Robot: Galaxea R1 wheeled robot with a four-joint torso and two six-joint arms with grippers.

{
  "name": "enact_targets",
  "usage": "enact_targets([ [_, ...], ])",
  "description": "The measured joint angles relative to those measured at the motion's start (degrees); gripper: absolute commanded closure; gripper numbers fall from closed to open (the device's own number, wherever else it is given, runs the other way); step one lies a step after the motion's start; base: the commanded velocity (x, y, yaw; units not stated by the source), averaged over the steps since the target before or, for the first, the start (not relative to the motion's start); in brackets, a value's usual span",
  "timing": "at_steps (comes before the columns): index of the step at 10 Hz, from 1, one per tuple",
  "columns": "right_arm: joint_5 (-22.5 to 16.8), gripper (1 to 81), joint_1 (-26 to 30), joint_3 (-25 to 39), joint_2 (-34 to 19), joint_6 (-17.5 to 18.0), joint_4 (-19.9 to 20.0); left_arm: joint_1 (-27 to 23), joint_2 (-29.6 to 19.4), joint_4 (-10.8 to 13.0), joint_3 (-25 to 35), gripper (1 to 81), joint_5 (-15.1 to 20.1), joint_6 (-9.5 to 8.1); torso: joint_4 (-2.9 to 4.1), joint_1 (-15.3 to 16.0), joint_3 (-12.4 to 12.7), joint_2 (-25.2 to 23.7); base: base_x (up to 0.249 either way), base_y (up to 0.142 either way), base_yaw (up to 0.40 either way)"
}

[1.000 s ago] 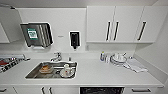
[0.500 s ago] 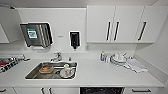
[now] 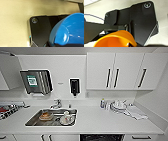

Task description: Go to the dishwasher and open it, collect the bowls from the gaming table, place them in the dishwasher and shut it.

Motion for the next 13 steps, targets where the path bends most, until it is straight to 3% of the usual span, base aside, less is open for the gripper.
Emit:
enact_targets([
  [3,0.0,81.1,0.0,1.5,-1.7,0.1,0.1,0.0,-2.0,0.0,5.7,81.1,-1.1,0.00,0.00,0.0,0.0,0.0,0.000,0.000,0.000],
  [7,0.0,81.1,-0.1,-4.8,-0.3,0.2,0.1,-0.3,-10.3,0.0,17.8,81.1,-1.8,-0.12,0.00,0.0,-0.7,0.0,0.000,0.000,0.000],
  [13,0.7,81.1,1.2,-5.4,0.7,0.2,0.1,-4.5,-25.7,-0.2,40.6,81.1,-2.1,-0.28,0.00,0.0,-11.8,0.0,0.000,0.000,0.000],
])
